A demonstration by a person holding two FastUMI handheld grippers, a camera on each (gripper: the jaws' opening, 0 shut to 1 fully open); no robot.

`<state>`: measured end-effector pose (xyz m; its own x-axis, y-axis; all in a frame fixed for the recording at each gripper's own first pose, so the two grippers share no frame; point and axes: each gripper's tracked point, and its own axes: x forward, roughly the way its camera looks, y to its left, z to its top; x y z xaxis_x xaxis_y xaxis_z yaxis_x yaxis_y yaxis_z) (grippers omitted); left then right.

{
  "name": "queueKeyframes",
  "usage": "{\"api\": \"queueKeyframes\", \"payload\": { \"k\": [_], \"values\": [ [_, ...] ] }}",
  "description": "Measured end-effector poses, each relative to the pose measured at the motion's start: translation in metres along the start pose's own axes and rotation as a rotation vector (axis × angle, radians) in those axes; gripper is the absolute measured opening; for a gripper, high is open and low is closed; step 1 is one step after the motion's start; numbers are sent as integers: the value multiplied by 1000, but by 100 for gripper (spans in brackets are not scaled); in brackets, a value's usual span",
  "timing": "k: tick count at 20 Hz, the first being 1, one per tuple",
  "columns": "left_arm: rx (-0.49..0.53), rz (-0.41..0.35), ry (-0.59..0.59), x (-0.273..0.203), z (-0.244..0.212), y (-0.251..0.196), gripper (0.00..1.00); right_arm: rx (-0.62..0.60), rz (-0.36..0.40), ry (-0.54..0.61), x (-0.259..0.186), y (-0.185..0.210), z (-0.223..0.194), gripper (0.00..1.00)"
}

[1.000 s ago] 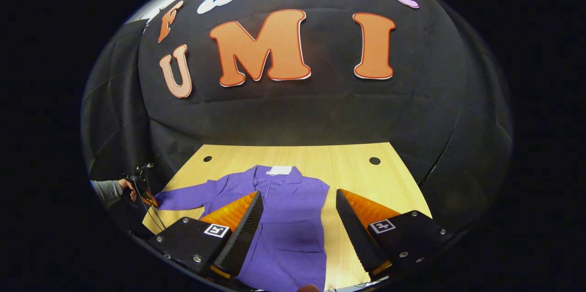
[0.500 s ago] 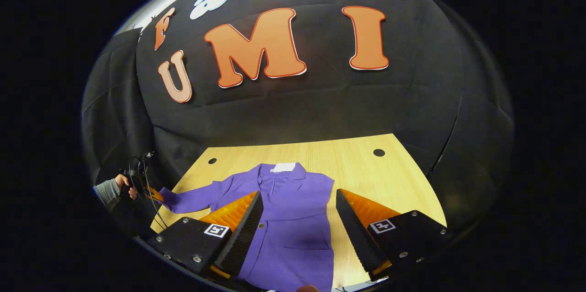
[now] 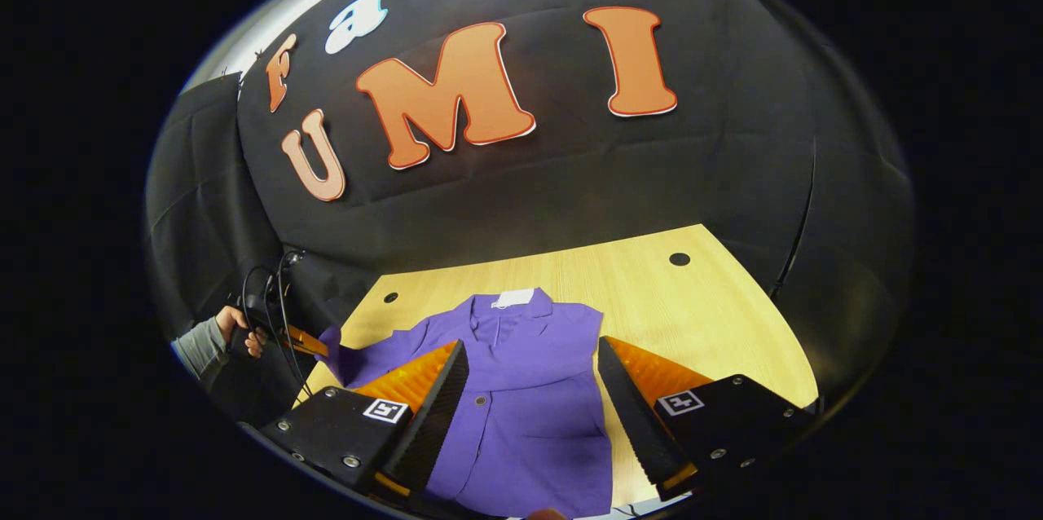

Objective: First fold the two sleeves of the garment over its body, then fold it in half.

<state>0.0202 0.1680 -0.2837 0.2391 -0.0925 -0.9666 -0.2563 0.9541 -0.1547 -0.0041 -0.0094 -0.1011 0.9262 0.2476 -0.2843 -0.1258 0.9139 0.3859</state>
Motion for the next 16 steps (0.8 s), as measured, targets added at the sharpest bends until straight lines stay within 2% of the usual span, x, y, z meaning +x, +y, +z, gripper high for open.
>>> {"api": "queueKeyframes", "payload": {
  "k": [5,6,7,13,16],
  "values": [
    [134,-35,-10,-3,16,-84,11,22,-19,-13,-19,-24,-8,95],
    [161,-42,-4,-4,16,-99,10,23,-27,-16,-21,-28,-9,100],
    [184,-48,-1,-6,16,-115,10,23,-32,-16,-23,-31,-10,95],
    [360,-119,35,-4,16,-215,11,24,-57,-17,-39,-57,-18,95],
    [458,-117,51,1,15,-256,10,41,-65,-17,-47,-71,-23,95]
  ]
}}
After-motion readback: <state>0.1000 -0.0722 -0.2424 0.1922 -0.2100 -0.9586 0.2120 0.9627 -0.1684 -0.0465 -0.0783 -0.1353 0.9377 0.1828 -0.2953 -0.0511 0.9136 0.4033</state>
